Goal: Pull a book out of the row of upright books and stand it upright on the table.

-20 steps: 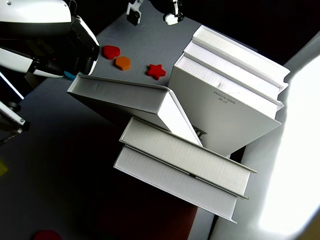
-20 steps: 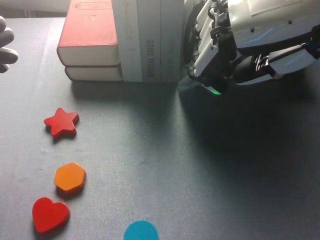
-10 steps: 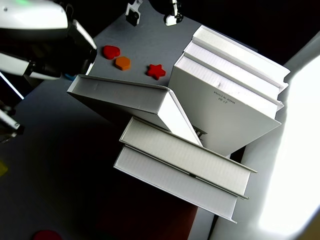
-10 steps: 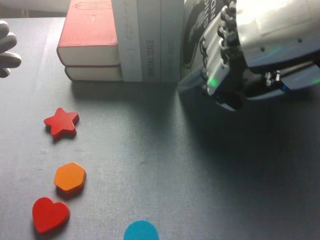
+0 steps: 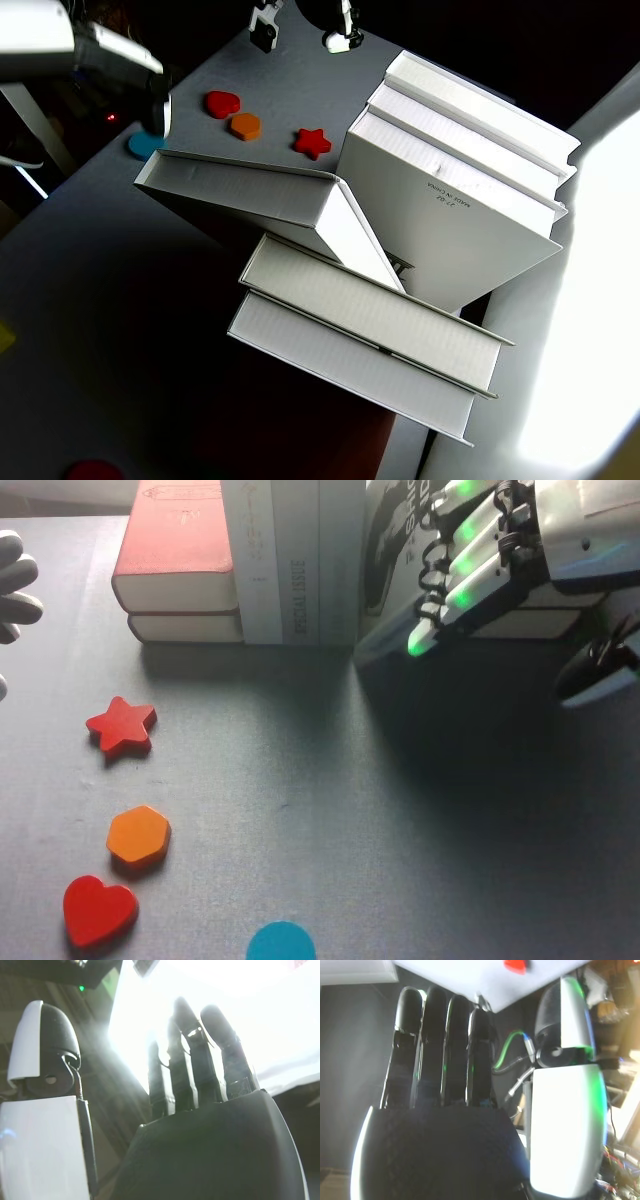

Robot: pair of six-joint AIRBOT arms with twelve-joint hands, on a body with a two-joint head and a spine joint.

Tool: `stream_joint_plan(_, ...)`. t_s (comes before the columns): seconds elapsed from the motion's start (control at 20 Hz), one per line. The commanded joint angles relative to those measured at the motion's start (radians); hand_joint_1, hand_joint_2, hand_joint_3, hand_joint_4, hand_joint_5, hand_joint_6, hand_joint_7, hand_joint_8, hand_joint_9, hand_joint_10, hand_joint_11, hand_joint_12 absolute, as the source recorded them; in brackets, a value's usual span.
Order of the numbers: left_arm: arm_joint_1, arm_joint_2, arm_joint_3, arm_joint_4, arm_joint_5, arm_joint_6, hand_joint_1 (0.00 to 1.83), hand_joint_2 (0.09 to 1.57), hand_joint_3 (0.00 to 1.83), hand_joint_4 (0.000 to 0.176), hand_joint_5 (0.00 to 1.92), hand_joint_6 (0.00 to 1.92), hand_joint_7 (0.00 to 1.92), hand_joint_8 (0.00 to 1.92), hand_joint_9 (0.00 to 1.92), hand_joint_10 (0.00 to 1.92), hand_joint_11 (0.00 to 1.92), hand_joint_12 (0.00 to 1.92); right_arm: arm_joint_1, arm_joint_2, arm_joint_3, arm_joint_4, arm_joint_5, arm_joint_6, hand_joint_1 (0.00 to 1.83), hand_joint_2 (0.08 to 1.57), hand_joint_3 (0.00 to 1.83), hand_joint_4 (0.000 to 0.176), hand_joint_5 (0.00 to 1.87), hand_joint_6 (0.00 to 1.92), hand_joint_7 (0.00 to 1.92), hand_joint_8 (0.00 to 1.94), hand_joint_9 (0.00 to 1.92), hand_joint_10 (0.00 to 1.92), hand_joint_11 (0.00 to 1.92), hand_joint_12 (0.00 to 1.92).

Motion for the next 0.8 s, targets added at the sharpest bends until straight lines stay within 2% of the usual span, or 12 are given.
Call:
stream_joint_plan(0.0,-0.002,-0.003,0.001,-0.036,-0.107,-0.011,1.14,0.94,0.0,0.059,0.53,0.01,0.52,0.0,0.4,0.93,0.09,1.78,0.019,0.003,0.004,0.029,-0.066,0.013,1.02,0.92,0.0,0.0,0.65,0.0,0.75,0.0,0.71,0.26,0.38,1.24)
stream_joint_plan(0.05,-0.003,-0.003,0.001,-0.034,-0.105,-0.011,1.14,0.95,0.0,0.053,0.52,0.01,0.5,0.0,0.38,0.99,0.09,1.8,0.025,0.0,0.011,0.005,-0.07,0.029,1.02,0.92,0.0,0.0,0.65,0.0,0.75,0.0,0.71,0.25,0.38,1.23)
stream_joint_plan(0.2,-0.003,-0.006,0.001,-0.033,-0.104,-0.011,1.15,0.97,0.0,0.056,0.53,0.01,0.51,0.01,0.38,1.01,0.07,1.75,0.031,-0.007,0.025,-0.027,-0.104,0.034,1.02,0.92,0.0,0.0,0.65,0.0,0.75,0.0,0.71,0.25,0.38,1.23)
stream_joint_plan(0.25,-0.003,-0.006,0.0,-0.032,-0.105,-0.011,1.14,0.97,0.0,0.057,0.53,0.01,0.51,0.0,0.36,1.05,0.05,1.76,0.031,-0.008,0.028,-0.027,-0.104,0.036,0.92,0.77,0.0,0.083,0.03,0.0,0.03,0.0,0.03,0.01,0.01,0.07)
stream_joint_plan(0.3,-0.003,-0.006,0.0,-0.032,-0.105,-0.011,1.14,0.97,0.0,0.057,0.53,0.01,0.51,0.0,0.36,1.05,0.05,1.76,0.031,-0.008,0.026,-0.027,-0.103,0.042,0.92,0.77,0.0,0.083,0.03,0.0,0.03,0.0,0.03,0.01,0.01,0.07)
stream_joint_plan(0.35,-0.003,-0.006,-0.001,-0.032,-0.104,-0.011,1.13,0.95,0.0,0.052,0.54,0.01,0.52,0.01,0.38,1.06,0.09,1.72,0.031,-0.008,0.023,-0.023,-0.095,0.044,0.93,0.75,0.0,0.11,0.0,0.0,0.0,0.0,0.0,0.0,0.0,0.0)
stream_joint_plan(0.4,-0.003,-0.008,-0.001,-0.031,-0.103,-0.011,1.13,0.95,0.0,0.052,0.54,0.01,0.52,0.0,0.39,1.05,0.1,1.7,0.032,-0.007,0.017,-0.013,-0.085,0.044,0.88,0.78,0.0,0.127,0.0,0.0,0.0,0.0,0.0,0.0,0.0,0.0)
stream_joint_plan(0.55,-0.003,-0.011,0.0,-0.028,-0.1,-0.011,1.13,0.95,0.0,0.053,0.54,0.01,0.52,0.0,0.4,1.05,0.11,1.69,0.043,-0.008,0.001,0.009,-0.055,0.044,0.88,0.79,0.0,0.131,0.0,0.0,0.0,0.0,0.0,0.0,0.0,0.0)
stream_joint_plan(0.6,-0.003,-0.014,0.0,-0.026,-0.1,-0.011,1.14,0.96,0.0,0.055,0.55,0.02,0.53,0.01,0.38,1.09,0.08,1.74,0.047,-0.007,-0.001,0.009,-0.054,0.044,0.9,0.76,0.0,0.167,0.0,0.0,0.0,0.0,0.0,0.0,0.0,0.0)
stream_joint_plan(0.65,-0.003,-0.014,-0.001,-0.024,-0.098,-0.011,1.14,0.96,0.0,0.055,0.55,0.02,0.53,0.01,0.38,1.09,0.08,1.74,0.048,-0.007,0.0,0.009,-0.054,0.044,0.9,0.76,0.0,0.167,0.0,0.0,0.0,0.0,0.0,0.0,0.0,0.0)
stream_joint_plan(0.7,-0.002,-0.014,-0.002,-0.023,-0.097,-0.011,1.15,0.95,0.0,0.081,0.56,0.02,0.53,0.01,0.35,1.13,0.02,1.76,0.049,-0.006,0.002,0.01,-0.054,0.044,0.87,0.79,0.0,0.176,0.0,0.0,0.0,0.0,0.0,0.0,0.0,0.0)
stream_joint_plan(0.75,-0.002,-0.014,-0.002,-0.023,-0.095,-0.011,1.14,0.96,0.0,0.084,0.55,0.02,0.53,0.0,0.35,1.15,0.03,1.75,0.054,-0.007,0.008,0.008,-0.057,0.044,0.85,0.8,0.0,0.176,0.0,0.0,0.0,0.0,0.0,0.0,0.0,0.0)
